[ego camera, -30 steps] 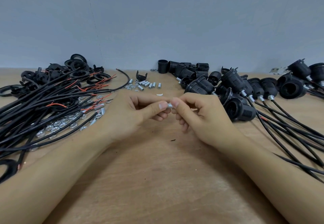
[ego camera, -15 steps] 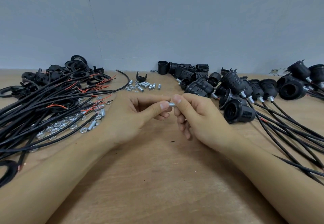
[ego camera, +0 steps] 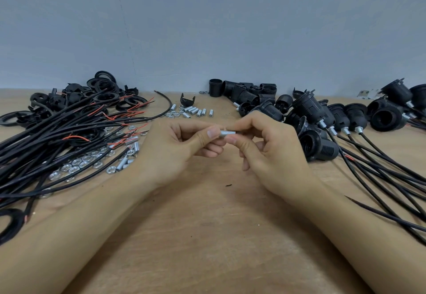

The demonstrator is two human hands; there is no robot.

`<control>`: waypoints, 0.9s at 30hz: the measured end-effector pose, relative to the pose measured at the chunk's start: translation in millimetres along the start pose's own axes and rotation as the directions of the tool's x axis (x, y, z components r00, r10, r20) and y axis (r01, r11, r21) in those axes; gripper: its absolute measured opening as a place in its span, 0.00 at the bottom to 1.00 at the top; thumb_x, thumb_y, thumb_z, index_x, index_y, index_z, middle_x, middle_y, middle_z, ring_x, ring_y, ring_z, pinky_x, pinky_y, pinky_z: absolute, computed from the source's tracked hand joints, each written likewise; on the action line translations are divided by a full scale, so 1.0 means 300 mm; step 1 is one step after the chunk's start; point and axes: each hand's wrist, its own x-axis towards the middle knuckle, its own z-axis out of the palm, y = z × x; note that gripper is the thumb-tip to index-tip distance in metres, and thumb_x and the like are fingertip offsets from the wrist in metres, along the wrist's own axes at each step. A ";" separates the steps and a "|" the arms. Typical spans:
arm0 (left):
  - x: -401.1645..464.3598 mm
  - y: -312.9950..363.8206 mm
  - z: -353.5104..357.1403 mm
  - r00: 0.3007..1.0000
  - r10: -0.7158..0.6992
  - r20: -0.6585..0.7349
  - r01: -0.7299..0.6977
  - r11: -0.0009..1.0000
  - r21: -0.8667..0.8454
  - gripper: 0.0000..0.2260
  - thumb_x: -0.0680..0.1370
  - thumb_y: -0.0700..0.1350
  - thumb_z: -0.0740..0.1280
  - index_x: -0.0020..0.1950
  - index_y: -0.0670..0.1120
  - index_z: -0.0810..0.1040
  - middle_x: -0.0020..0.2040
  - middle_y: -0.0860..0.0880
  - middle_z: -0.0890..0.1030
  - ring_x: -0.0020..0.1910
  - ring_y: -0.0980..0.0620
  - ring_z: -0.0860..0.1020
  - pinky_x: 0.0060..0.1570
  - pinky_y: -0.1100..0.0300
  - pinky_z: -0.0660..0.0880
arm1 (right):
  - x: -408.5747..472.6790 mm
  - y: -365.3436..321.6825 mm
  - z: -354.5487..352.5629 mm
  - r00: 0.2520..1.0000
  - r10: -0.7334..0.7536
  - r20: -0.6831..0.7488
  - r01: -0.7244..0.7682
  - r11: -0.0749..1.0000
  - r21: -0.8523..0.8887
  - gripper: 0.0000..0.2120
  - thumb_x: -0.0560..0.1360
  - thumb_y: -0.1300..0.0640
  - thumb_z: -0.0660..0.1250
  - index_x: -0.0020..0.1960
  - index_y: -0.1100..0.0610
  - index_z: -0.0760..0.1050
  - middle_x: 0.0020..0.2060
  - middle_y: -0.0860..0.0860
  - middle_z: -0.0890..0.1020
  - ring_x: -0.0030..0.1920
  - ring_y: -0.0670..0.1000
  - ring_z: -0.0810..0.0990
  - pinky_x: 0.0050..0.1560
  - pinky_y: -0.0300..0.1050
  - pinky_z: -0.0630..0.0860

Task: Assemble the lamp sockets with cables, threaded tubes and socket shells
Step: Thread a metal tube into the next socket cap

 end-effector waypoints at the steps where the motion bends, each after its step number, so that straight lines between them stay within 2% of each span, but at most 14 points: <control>1: 0.001 -0.002 0.000 1.000 -0.013 -0.013 0.013 1.000 -0.007 0.08 0.72 0.43 0.69 0.46 0.42 0.85 0.40 0.43 0.86 0.38 0.50 0.85 0.40 0.63 0.81 | 0.000 0.001 0.002 1.000 0.009 0.000 -0.009 1.000 0.028 0.04 0.76 0.60 0.71 0.48 0.52 0.79 0.37 0.40 0.81 0.29 0.44 0.78 0.29 0.38 0.76; 5: 0.001 -0.007 -0.002 0.999 -0.020 -0.034 0.020 1.000 -0.020 0.12 0.72 0.38 0.71 0.53 0.36 0.83 0.43 0.40 0.86 0.40 0.51 0.85 0.43 0.63 0.81 | 0.001 0.007 0.006 0.996 0.092 0.007 -0.092 0.989 0.118 0.06 0.75 0.60 0.72 0.45 0.49 0.80 0.34 0.44 0.81 0.30 0.46 0.77 0.26 0.40 0.77; 7: -0.002 -0.006 -0.001 0.999 -0.015 -0.040 0.014 0.999 -0.037 0.13 0.71 0.39 0.71 0.54 0.36 0.83 0.44 0.40 0.86 0.40 0.50 0.85 0.44 0.63 0.81 | 0.001 0.009 0.003 0.994 0.109 0.002 -0.108 0.987 0.119 0.05 0.76 0.59 0.72 0.44 0.49 0.79 0.35 0.46 0.80 0.30 0.46 0.77 0.26 0.41 0.77; 9: -0.002 -0.004 0.000 0.999 -0.029 -0.043 0.026 0.998 -0.057 0.12 0.71 0.40 0.71 0.51 0.37 0.84 0.43 0.40 0.86 0.40 0.50 0.85 0.42 0.63 0.80 | -0.001 0.010 0.000 0.997 0.083 -0.003 -0.082 0.994 0.070 0.05 0.76 0.58 0.71 0.44 0.49 0.79 0.35 0.44 0.80 0.29 0.47 0.78 0.26 0.44 0.78; 11: -0.002 -0.006 -0.002 0.997 -0.083 -0.010 0.081 0.990 -0.115 0.11 0.71 0.43 0.70 0.49 0.39 0.85 0.43 0.39 0.86 0.39 0.49 0.85 0.40 0.63 0.80 | -0.003 0.010 -0.002 1.000 0.020 0.009 -0.020 1.000 -0.003 0.02 0.76 0.59 0.71 0.47 0.54 0.80 0.37 0.42 0.81 0.28 0.48 0.80 0.29 0.50 0.79; 14: 0.001 -0.008 -0.006 0.990 -0.134 0.031 0.138 0.974 -0.181 0.12 0.69 0.46 0.71 0.47 0.40 0.86 0.44 0.37 0.85 0.40 0.48 0.84 0.40 0.63 0.80 | -0.003 0.011 -0.004 0.999 -0.034 0.020 0.036 0.995 -0.090 0.04 0.76 0.59 0.72 0.49 0.59 0.82 0.40 0.46 0.83 0.31 0.47 0.80 0.32 0.52 0.79; 17: -0.002 -0.010 -0.006 0.997 -0.068 0.036 0.072 0.990 -0.124 0.11 0.71 0.42 0.71 0.50 0.40 0.85 0.45 0.41 0.86 0.42 0.49 0.84 0.43 0.62 0.80 | -0.002 0.007 -0.006 0.999 0.037 0.033 -0.036 0.999 -0.038 0.05 0.78 0.56 0.69 0.45 0.56 0.80 0.33 0.43 0.80 0.30 0.48 0.79 0.29 0.51 0.78; 20: -0.009 -0.012 -0.002 0.999 0.006 0.051 -0.005 1.000 -0.020 0.09 0.72 0.40 0.72 0.52 0.43 0.85 0.47 0.44 0.87 0.45 0.49 0.85 0.47 0.61 0.80 | 0.002 0.007 -0.003 0.994 0.111 0.016 -0.111 0.994 -0.020 0.09 0.79 0.53 0.66 0.43 0.57 0.78 0.30 0.51 0.79 0.25 0.50 0.78 0.27 0.53 0.76; 24: -0.012 -0.010 0.007 0.996 0.079 0.033 -0.081 0.994 0.069 0.11 0.68 0.39 0.75 0.49 0.49 0.85 0.48 0.52 0.87 0.49 0.54 0.85 0.50 0.65 0.78 | 0.003 0.003 0.009 0.981 0.194 0.007 -0.194 0.981 -0.023 0.15 0.81 0.50 0.63 0.38 0.56 0.75 0.29 0.54 0.78 0.27 0.54 0.77 0.27 0.56 0.77; 27: -0.013 -0.005 0.009 0.993 0.113 0.037 -0.115 0.993 0.031 0.14 0.68 0.34 0.76 0.52 0.44 0.84 0.50 0.48 0.87 0.50 0.51 0.85 0.51 0.64 0.78 | 0.006 0.004 0.018 0.949 0.315 0.006 -0.314 0.945 0.089 0.19 0.82 0.49 0.60 0.35 0.55 0.74 0.26 0.50 0.76 0.24 0.48 0.75 0.21 0.48 0.76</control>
